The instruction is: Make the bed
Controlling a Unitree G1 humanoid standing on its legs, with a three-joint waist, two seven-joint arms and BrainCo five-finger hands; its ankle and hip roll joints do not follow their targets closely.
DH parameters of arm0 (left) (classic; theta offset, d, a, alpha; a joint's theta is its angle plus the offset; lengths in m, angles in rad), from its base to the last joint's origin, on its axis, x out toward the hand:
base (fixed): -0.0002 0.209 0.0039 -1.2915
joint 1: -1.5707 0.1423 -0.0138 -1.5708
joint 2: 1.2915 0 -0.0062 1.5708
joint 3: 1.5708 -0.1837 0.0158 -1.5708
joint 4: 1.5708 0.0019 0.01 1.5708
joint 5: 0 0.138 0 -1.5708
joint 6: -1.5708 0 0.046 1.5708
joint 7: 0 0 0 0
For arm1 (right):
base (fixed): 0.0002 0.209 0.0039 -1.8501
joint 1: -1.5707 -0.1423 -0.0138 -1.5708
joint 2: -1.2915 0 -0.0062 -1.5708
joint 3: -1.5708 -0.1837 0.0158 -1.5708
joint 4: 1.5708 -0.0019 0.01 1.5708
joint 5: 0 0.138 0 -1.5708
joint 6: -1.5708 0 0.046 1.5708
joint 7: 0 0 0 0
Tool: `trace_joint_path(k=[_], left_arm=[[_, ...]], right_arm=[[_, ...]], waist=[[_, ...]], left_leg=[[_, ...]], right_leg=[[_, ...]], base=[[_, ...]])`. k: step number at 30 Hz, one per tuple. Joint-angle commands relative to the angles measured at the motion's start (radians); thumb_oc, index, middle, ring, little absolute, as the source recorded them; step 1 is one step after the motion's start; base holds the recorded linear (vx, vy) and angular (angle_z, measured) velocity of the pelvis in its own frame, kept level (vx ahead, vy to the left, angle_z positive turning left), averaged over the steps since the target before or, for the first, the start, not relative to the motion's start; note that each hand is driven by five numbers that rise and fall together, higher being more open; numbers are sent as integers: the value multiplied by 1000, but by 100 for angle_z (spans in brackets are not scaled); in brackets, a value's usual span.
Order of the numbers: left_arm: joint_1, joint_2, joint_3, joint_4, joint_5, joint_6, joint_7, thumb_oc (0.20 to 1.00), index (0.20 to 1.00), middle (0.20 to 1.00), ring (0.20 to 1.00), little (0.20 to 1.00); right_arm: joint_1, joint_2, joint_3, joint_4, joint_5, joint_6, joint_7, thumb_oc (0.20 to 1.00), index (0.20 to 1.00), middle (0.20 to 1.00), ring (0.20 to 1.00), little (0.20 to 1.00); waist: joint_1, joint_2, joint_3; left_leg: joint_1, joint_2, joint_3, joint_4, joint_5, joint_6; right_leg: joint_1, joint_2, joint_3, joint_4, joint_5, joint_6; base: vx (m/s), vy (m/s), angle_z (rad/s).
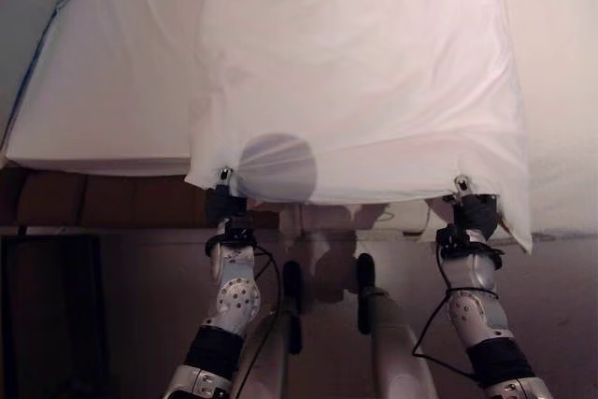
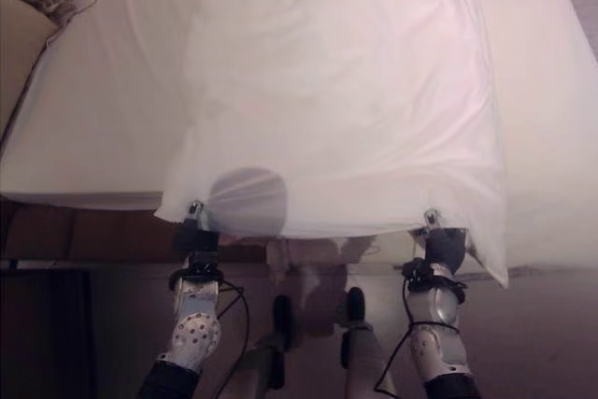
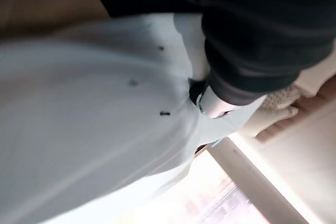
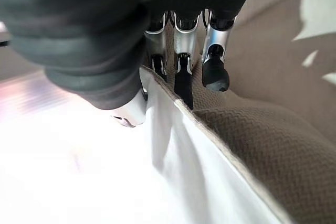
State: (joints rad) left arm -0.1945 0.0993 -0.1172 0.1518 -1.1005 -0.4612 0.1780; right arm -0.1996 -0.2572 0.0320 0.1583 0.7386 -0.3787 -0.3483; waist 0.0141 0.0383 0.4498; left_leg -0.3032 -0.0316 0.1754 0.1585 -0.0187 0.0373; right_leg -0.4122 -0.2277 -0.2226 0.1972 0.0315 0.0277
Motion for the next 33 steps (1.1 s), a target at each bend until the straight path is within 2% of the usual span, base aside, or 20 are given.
trace_joint_path(k=[1, 2, 4, 5, 6, 8, 14, 17, 18, 19, 20, 21, 22, 24, 25, 26, 28, 29, 33], left_arm=[[-32, 104, 157, -135, 116, -105, 35, 200, 200, 200, 200, 200], [-39, 108, 169, -142, 135, -112, 47, 200, 200, 200, 200, 200], [-47, 110, 177, -148, 159, -110, 71, 200, 200, 200, 200, 200], [-47, 110, 177, -149, 160, -110, 71, 200, 200, 200, 200, 200], [-84, 143, 202, -179, 224, -121, 122, 200, 200, 200, 200, 200], [-138, 169, 215, -208, 232, -130, 159, 200, 200, 200, 200, 200], [-195, 205, 246, -275, 243, -133, 172, 200, 200, 200, 200, 200], [-170, 207, 268, -294, 251, -129, 165, 200, 200, 200, 200, 200], [-107, 205, 310, -331, 270, -120, 162, 200, 200, 200, 200, 200], [-102, 204, 310, -335, 272, -118, 163, 200, 200, 200, 200, 200], [-56, 191, 345, -346, 269, -116, 150, 200, 200, 200, 200, 200], [-52, 190, 346, -348, 269, -116, 149, 200, 200, 200, 200, 200], [33, 176, 393, -345, 271, -112, 131, 200, 200, 200, 200, 200], [86, 150, 430, -323, 243, -111, 107, 200, 200, 200, 200, 200], [88, 150, 430, -323, 241, -111, 105, 200, 200, 200, 200, 200], [159, 123, 449, -270, 208, -95, 83, 200, 200, 200, 200, 200], [173, 120, 456, -261, 194, -91, 74, 200, 200, 200, 200, 200], [219, 104, 453, -175, 160, -74, 44, 200, 200, 200, 200, 200], [239, 95, 443, -104, 140, -62, 31, 200, 200, 200, 200, 200]], right_arm=[[19, -31, -55, -64, -33, -75, -4, 200, 200, 200, 200, 200], [17, -30, -53, -85, -31, -82, -4, 200, 200, 200, 200, 200], [9, -29, -48, -98, -27, -88, -4, 200, 200, 200, 200, 200], [9, -29, -48, -98, -27, -88, -4, 200, 200, 200, 200, 200], [-50, -43, -37, -120, -46, -81, -21, 200, 200, 200, 200, 200], [-116, -64, -22, -133, -60, -79, -52, 200, 200, 200, 200, 200], [-159, -91, -41, -269, -96, -87, -58, 200, 200, 200, 200, 200], [-138, -89, -52, -326, -89, -87, -26, 200, 200, 200, 200, 200], [-55, -98, -67, -384, -110, -68, 22, 200, 200, 200, 200, 200], [-49, -97, -67, -389, -110, -66, 22, 200, 200, 200, 200, 200], [6, -101, -77, -415, -102, -56, 78, 200, 200, 200, 200, 200], [10, -101, -77, -416, -100, -56, 80, 200, 200, 200, 200, 200], [89, -104, -81, -411, -77, -50, 134, 200, 200, 200, 200, 200], [159, -109, -82, -384, -57, -27, 192, 200, 200, 200, 200, 200], [161, -110, -82, -384, -55, -27, 194, 200, 200, 200, 200, 200], [226, -95, -48, -317, 28, -1, 265, 200, 200, 200, 200, 200], [244, -106, -48, -302, 20, 9, 277, 200, 200, 200, 200, 200], [278, -111, -8, -181, 36, 42, 322, 200, 200, 200, 200, 200], [289, -105, 22, -69, 60, 60, 356, 200, 200, 200, 200, 200]], waist=[[-13, -62, -88], [-16, -60, -91], [-13, -61, -90], [-13, -62, -89], [-2, -53, -86], [7, -53, -90], [2, -62, -102], [-3, -59, -103], [-5, -59, -91], [-6, -59, -95], [-7, -60, -83], [-8, -59, -86], [-6, -60, -71], [-5, -63, -64], [-6, -63, -66], [0, -65, -49], [1, -67, -49], [8, -67, -32], [11, -67, -25]], left_leg=[[-41, -52, -88, 44, -25, -35], [-33, -59, -93, 36, -21, -33], [-22, -62, -91, 27, -22, -34], [-21, -62, -91, 27, -22, -34], [-20, -48, -80, 27, -21, -34], [-10, -39, -74, 12, -23, -31], [-28, -34, -84, 12, -10, -34], [-32, -35, -91, 7, -7, -33], [-41, -33, -92, -2, 3, -38], [-42, -33, -93, -2, 3, -38], [-51, -33, -97, -1, 6, -40], [-51, -33, -98, 0, 6, -40], [-53, -31, -101, 7, -1, -40], [-63, -30, -104, 9, 6, -40], [-63, -30, -105, 10, 6, -40], [-64, -29, -109, 11, 5, -42], [-70, -29, -110, 8, 10, -43], [-65, -28, -116, 7, 12, -46], [-72, -28, -117, 8, 17, -48]], right_leg=[[60, 68, 162, -70, 48, 112], [58, 98, 185, -54, 32, 98], [59, 109, 194, -51, 26, 90], [60, 109, 194, -51, 26, 90], [57, 87, 203, -65, 56, 114], [61, 89, 202, -74, 67, 125], [57, 96, 196, -82, 65, 121], [52, 95, 185, -79, 63, 120], [43, 95, 172, -74, 64, 119], [43, 95, 171, -74, 63, 119], [36, 92, 166, -69, 63, 119], [36, 92, 165, -69, 62, 119], [36, 91, 158, -60, 56, 119], [27, 90, 154, -56, 58, 118], [27, 90, 154, -55, 57, 118], [31, 89, 146, -50, 52, 117], [26, 88, 144, -52, 55, 117], [34, 87, 135, -51, 51, 115], [32, 84, 128, -51, 54, 114]], base=[[21, 351, -32], [19, 143, 26], [9, 63, 2], [-13, 35, -11], [-18, 5, -9], [-22, -68, -19], [-11, -90, -9], [-13, -41, 7], [-24, -47, 3], [-44, -63, 7], [-19, -17, 9], [-20, -31, 15], [-16, -22, 12], [-20, -26, 8], [-11, -33, 7], [-11, -21, 6], [-11, -24, 7], [-7, -23, 8], [-7, -10, 14]])
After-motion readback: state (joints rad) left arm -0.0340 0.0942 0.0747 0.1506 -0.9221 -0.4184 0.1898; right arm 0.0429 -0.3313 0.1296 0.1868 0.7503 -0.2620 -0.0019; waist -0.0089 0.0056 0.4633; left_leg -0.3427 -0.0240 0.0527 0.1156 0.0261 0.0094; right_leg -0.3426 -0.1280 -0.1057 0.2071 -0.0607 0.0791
